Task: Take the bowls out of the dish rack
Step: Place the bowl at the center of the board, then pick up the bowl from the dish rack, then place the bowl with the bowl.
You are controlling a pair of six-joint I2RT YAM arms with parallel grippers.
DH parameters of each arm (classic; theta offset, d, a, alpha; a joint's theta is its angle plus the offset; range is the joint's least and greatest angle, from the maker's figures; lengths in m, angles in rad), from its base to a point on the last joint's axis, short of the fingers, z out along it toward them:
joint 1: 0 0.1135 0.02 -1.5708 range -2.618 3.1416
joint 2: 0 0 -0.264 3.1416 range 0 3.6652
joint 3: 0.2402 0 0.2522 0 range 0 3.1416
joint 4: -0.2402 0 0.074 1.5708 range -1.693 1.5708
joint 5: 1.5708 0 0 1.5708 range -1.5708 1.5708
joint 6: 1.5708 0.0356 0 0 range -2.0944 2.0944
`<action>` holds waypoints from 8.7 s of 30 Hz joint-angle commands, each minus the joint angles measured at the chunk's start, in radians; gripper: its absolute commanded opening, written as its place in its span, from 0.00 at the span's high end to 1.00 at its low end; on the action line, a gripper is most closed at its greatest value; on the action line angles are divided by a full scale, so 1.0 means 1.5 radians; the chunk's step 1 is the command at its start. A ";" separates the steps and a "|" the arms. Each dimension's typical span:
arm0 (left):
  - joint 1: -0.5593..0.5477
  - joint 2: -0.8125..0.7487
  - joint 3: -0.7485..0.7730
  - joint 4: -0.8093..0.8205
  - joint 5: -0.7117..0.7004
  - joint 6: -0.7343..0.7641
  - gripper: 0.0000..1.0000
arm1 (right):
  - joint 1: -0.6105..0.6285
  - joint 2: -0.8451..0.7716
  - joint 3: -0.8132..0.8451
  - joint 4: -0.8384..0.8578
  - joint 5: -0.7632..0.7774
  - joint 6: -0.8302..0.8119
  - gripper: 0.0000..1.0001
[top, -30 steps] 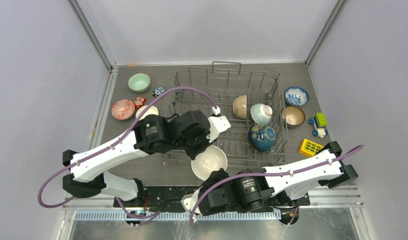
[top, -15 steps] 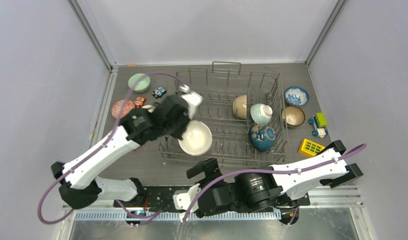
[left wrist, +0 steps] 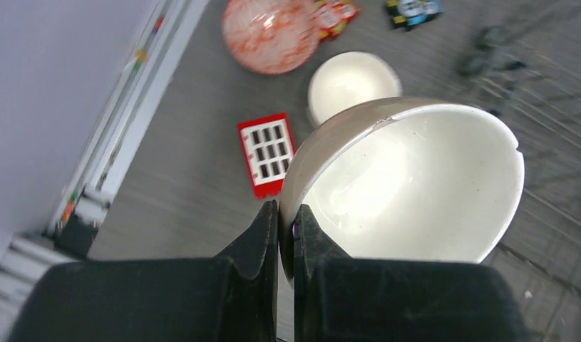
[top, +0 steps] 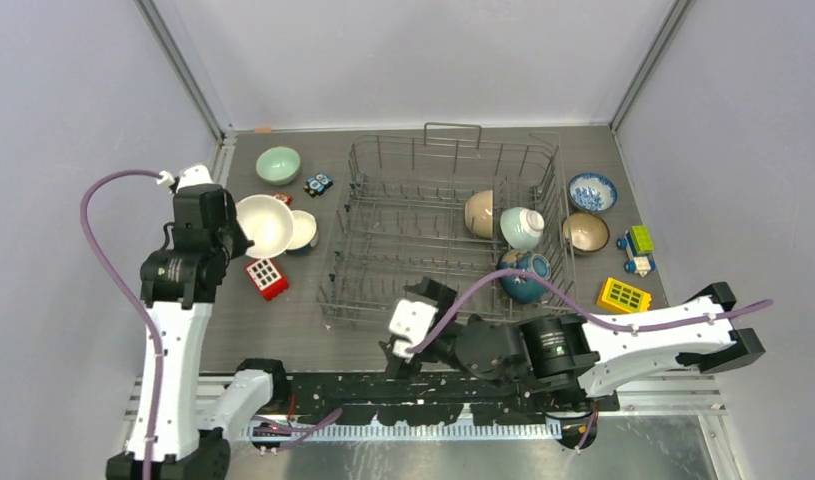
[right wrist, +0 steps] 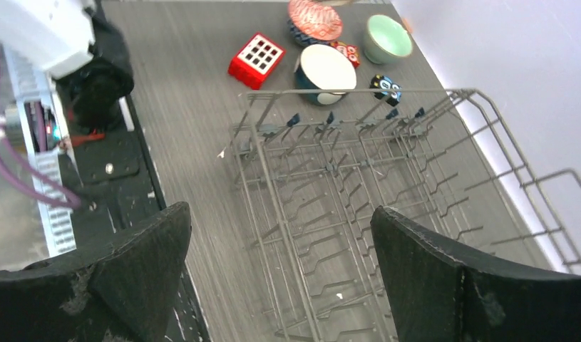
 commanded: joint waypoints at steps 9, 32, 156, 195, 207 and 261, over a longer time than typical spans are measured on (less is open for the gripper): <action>0.359 0.009 -0.209 0.111 0.047 -0.274 1.00 | -0.022 -0.236 -0.157 0.121 0.019 0.207 0.00; 0.476 0.076 -0.444 0.299 0.010 -0.425 1.00 | -0.023 -0.389 -0.223 0.063 0.111 0.242 0.00; -0.231 0.279 -0.199 0.256 0.081 -0.010 0.16 | -0.945 0.341 0.043 0.064 -0.602 0.595 0.68; -0.211 0.251 -0.103 0.221 0.012 -0.013 0.01 | -1.010 0.271 -0.020 0.292 -0.822 0.755 0.99; -0.132 0.295 -0.155 0.265 0.154 -0.025 0.20 | -1.010 0.267 -0.033 0.334 -0.850 0.791 0.99; -0.131 0.291 -0.075 0.238 0.163 -0.103 0.14 | -0.909 0.125 0.184 0.134 -0.846 0.706 0.99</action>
